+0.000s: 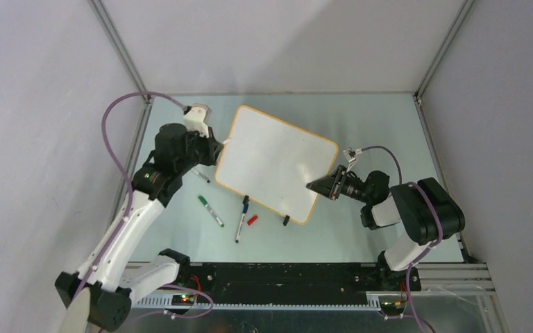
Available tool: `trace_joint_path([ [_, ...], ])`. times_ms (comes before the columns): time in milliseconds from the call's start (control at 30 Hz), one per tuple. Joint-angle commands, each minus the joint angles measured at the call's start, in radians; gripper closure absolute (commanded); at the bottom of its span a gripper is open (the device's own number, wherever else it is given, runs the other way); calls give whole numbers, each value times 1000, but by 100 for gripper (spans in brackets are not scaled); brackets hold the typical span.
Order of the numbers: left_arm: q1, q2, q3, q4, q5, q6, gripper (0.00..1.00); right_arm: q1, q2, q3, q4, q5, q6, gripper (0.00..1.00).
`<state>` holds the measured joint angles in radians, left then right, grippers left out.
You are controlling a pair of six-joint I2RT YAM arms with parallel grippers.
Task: Write a sentence on the whiteboard
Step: Hold the whiteboard at the whiteboard stand, then write a sentence on the whiteboard.
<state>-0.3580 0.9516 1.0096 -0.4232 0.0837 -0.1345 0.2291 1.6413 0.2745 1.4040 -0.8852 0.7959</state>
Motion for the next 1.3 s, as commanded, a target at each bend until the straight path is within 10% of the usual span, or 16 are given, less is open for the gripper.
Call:
trace_joint_path([
  [0,-4,91,74,30,24,42,100,34,-29,8,58,-94,46,100],
  [700,-93,-225,-223,171,-173,59,100,51,-223,8,-281,-5,-167,100],
  [1267,-98,109,183,32,-139,-156,100,57,-245,8,-293,5,-174,100],
])
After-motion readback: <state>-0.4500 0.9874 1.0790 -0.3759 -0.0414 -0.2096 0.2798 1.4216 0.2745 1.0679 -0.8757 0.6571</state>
